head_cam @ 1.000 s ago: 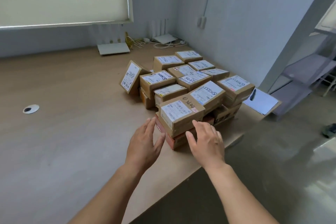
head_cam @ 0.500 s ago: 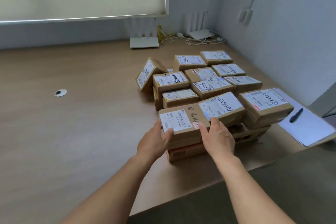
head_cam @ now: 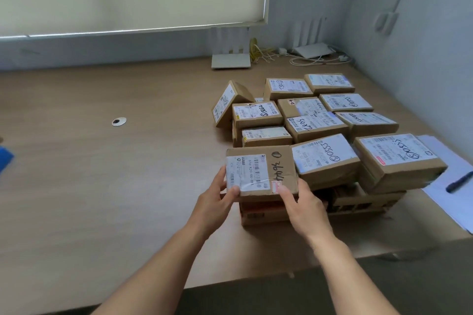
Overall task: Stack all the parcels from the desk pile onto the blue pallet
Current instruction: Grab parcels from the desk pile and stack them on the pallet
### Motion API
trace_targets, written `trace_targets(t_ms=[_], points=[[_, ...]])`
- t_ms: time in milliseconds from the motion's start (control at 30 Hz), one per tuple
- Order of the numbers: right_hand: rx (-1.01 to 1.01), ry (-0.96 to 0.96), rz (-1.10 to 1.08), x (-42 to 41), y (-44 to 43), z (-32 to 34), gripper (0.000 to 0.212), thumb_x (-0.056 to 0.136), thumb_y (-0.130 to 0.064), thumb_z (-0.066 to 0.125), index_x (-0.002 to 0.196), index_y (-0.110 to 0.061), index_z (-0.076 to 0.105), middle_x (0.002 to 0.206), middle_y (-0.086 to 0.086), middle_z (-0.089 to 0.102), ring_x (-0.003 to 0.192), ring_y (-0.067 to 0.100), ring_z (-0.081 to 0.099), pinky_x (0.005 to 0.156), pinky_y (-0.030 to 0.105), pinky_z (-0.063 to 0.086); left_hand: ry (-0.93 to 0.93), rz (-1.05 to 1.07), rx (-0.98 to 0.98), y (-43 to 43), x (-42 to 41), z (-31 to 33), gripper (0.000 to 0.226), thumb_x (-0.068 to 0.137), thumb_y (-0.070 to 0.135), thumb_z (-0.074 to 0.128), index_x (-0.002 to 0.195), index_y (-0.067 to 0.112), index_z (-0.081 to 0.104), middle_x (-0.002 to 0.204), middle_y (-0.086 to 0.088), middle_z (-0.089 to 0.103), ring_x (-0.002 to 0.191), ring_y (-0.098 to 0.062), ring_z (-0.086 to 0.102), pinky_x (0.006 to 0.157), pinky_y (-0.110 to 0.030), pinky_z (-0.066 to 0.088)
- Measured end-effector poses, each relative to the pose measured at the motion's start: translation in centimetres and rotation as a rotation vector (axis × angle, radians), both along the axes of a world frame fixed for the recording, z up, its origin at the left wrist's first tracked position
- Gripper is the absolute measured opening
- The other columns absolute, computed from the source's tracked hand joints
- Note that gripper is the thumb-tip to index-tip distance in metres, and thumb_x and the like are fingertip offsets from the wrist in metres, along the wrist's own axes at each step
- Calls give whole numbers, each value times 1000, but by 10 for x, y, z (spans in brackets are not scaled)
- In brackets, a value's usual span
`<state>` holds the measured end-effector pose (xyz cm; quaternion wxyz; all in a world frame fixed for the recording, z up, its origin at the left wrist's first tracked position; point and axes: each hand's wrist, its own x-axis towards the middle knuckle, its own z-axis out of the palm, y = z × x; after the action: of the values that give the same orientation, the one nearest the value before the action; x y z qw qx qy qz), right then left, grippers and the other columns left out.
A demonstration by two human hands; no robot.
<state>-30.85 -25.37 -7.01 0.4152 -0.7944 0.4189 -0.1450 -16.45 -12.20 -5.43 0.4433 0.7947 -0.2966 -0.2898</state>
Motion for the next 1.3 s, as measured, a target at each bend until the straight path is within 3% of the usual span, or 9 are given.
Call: trace_targets(t_ms=[233, 367, 633, 767, 1000, 1167, 1300], points=[[-27, -15, 196, 34, 19, -3, 75, 84, -63, 50, 147, -28, 26, 143, -3, 44, 125, 19, 47, 102, 45, 43, -67, 186, -31, 43, 12, 7, 52, 98, 27, 45, 145, 35, 25, 132, 5, 54, 113, -14, 55, 97, -38, 47], [-44, -80, 290, 61, 44, 1, 72, 86, -53, 55, 146, -27, 25, 139, -2, 46, 122, 18, 49, 101, 37, 42, -68, 272, -41, 79, 22, 9, 52, 95, 27, 52, 142, 30, 30, 131, 6, 54, 113, -12, 55, 93, -30, 49], [-111, -156, 420, 105, 105, 20, 74, 91, -44, 53, 150, -19, 16, 150, 1, 33, 134, 16, 34, 104, 31, 32, -91, 313, -103, 153, 50, 17, 66, 90, 20, 61, 143, 41, 28, 130, 16, 54, 114, -3, 55, 89, -17, 48], [-152, -199, 452, 136, 144, 25, 76, 88, -48, 54, 149, -20, 19, 146, 2, 38, 129, 14, 39, 102, 32, 38, -127, 361, -127, 196, 70, 24, 67, 90, 22, 62, 144, 39, 27, 132, 15, 53, 116, -6, 54, 94, -24, 47], [-212, -242, 487, 188, 233, 33, 71, 86, -50, 54, 146, -21, 28, 138, 1, 46, 117, 11, 46, 93, 28, 42, -168, 442, -162, 288, 108, 36, 65, 90, 29, 61, 144, 41, 26, 132, 16, 51, 116, -4, 52, 93, -23, 46], [-194, -277, 513, 223, 300, 41, 81, 76, -63, 47, 144, -20, 33, 136, 2, 48, 117, 16, 50, 96, 39, 48, -205, 491, -174, 354, 137, 41, 66, 90, 34, 59, 145, 40, 22, 131, 18, 48, 114, 0, 47, 91, -19, 40], [-199, -288, 524, 248, 350, 40, 85, 73, -69, 45, 143, -21, 35, 136, 2, 50, 117, 17, 51, 96, 42, 48, -210, 525, -167, 409, 157, 39, 66, 90, 36, 58, 145, 40, 21, 134, 16, 48, 118, -2, 45, 96, -24, 39]])
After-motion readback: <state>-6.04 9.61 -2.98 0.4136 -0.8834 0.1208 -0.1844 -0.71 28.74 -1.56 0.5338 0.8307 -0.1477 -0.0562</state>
